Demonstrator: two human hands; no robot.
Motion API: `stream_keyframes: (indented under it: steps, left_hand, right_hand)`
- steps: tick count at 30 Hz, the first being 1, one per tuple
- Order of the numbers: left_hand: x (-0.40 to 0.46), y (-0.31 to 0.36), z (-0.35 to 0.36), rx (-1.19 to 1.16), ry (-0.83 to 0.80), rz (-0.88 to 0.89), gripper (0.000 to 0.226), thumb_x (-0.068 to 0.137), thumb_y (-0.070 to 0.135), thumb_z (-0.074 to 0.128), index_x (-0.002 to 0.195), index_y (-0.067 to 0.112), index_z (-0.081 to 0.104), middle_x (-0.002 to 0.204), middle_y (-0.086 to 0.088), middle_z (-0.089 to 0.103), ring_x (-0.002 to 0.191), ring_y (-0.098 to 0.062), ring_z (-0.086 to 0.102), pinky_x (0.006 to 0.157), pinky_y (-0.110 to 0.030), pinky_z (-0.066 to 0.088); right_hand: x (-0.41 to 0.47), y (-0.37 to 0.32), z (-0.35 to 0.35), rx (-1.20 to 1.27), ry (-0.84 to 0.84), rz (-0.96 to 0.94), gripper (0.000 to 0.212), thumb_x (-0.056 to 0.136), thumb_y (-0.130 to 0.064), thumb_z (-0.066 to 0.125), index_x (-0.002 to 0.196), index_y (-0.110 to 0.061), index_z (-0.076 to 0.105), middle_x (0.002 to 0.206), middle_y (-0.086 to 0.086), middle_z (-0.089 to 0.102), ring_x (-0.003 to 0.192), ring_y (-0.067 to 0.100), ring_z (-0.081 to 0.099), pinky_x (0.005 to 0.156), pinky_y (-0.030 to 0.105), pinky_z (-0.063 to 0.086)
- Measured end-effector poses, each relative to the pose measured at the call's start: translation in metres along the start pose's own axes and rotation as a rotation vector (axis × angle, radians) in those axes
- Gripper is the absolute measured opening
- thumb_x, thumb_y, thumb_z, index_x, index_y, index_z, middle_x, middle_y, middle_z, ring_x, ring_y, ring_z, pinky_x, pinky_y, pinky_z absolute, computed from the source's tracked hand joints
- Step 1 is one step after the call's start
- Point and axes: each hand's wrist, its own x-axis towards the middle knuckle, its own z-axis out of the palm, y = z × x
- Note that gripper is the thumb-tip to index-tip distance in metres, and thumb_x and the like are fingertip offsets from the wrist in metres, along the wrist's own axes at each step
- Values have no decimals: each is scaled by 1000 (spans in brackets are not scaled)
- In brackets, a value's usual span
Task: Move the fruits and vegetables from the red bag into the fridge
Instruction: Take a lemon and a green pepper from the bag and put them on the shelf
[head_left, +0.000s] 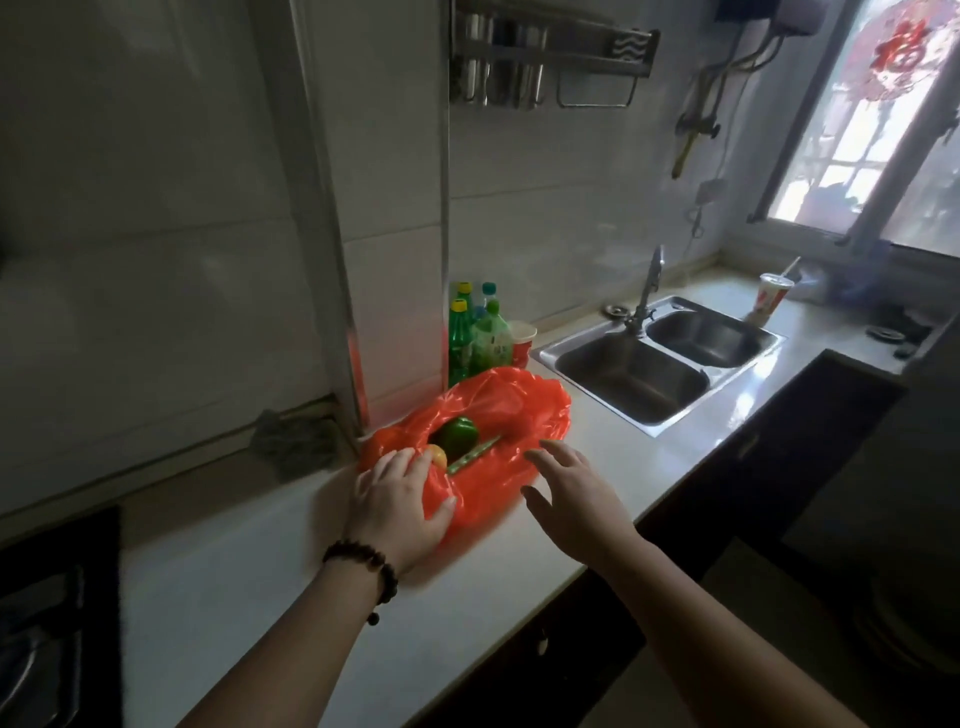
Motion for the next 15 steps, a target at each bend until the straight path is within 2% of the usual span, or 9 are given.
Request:
stream_keyframes:
  steps: [6, 10, 15]
  left_hand:
    - [49, 38, 37, -58, 66, -224, 68, 88, 48, 51, 146, 20, 28, 150, -3, 30, 139, -20, 21, 114, -37, 23]
    - [74, 66, 57, -76, 114, -292, 66, 88, 43, 55, 144, 16, 33, 146, -6, 34, 137, -22, 24, 114, -35, 22]
    - [99, 76, 72, -85, 167, -376, 63, 87, 38, 58, 141, 13, 38, 144, -7, 37, 136, -22, 28, 113, -36, 25]
  right_hand:
    - [71, 67, 0, 92, -69, -213, 44, 92, -31, 54, 135, -21, 46, 144, 2, 42, 135, 23, 35, 109, 44, 36]
    - [101, 106, 7, 130, -159, -310, 46, 91, -28, 56, 135, -22, 47, 145, 2, 41, 136, 25, 33, 110, 46, 34]
    - [140, 136, 17, 162, -203, -375, 46, 91, -28, 55, 136, -20, 47, 144, 1, 42, 135, 23, 34, 111, 39, 32]
